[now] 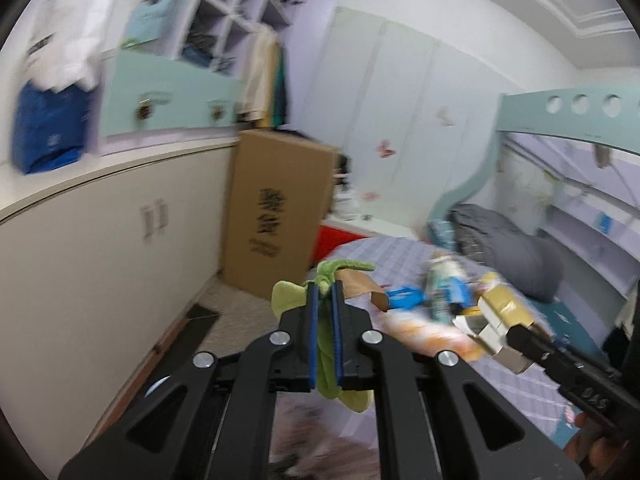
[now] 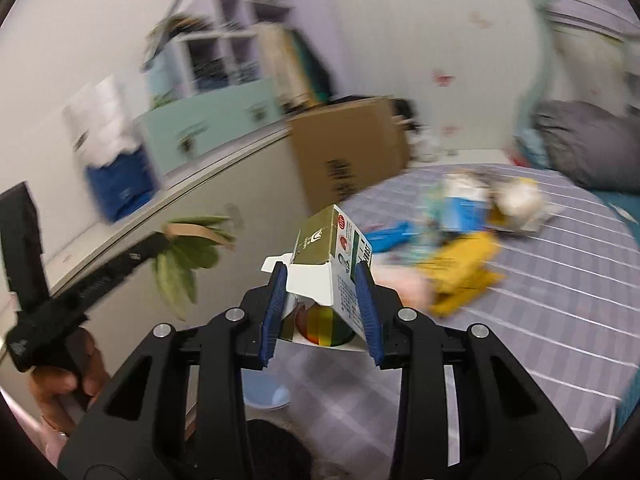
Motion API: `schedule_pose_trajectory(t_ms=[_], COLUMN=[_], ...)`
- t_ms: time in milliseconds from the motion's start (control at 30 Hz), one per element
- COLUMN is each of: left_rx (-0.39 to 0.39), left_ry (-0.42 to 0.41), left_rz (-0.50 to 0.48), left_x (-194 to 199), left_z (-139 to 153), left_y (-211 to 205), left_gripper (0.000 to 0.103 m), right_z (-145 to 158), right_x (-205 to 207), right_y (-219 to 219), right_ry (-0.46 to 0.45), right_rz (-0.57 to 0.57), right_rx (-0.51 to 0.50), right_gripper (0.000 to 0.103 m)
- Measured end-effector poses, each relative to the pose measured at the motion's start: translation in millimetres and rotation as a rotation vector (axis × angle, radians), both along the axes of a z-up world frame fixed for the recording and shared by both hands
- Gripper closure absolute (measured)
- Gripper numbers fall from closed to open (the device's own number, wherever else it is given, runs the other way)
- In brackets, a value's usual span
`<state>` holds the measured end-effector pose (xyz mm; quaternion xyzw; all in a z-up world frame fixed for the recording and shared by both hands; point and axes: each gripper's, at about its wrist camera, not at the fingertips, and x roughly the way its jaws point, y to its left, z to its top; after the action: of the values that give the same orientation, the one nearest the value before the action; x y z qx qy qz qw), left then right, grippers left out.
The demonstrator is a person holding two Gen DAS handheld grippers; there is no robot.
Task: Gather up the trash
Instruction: 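Carry both items to the blue wastebasket and open both tools to drop them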
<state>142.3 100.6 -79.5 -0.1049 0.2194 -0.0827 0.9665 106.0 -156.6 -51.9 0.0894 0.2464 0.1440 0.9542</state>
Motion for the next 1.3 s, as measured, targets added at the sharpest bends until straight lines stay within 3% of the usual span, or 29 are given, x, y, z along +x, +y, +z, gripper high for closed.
schedule_pose_trajectory(t_ms=[133,233,433,600,633,700,767,1000,1300], left_rx=[0.003,-0.017,-0.007,-0.017,-0.021,-0.032,-0.040,-0.046,-0.050], left_ry=[0.096,0.181,0.369,0.497,0.515,0.551,0.569,0.602,0.587], left_rz=[0.127,0.207,0.312,0.343,0.344,0.346,0.344,0.326,0.297], left_x=[11,23,58,88,93,105,113,133,164], left_z=[-34,-65,-133,-190,-199,-213,-222,-242,-235], left_y=[58,102,168,199,201,206,208,207,193], left_gripper=[0.097,0.097,0.097,0.097,0.097,0.097,0.097,0.097,0.092], right_z=[-15,-43,-130,-196,-205,-224,-238,-247,-214], right_x=[27,55,122,171,179,195,208,212,209], right_y=[67,122,218,262,269,279,286,281,251], right_ry=[0.040,0.110,0.300,0.451,0.464,0.489,0.500,0.480,0.330], right_rz=[0.153,0.250,0.373,0.414,0.422,0.434,0.424,0.366,0.218], right_rx=[-0.037,-0.068,-0.171,-0.190,-0.191,-0.191,-0.215,-0.251,-0.287], right_gripper=[0.069,0.069,0.069,0.066,0.065,0.048,0.046,0.033,0.025])
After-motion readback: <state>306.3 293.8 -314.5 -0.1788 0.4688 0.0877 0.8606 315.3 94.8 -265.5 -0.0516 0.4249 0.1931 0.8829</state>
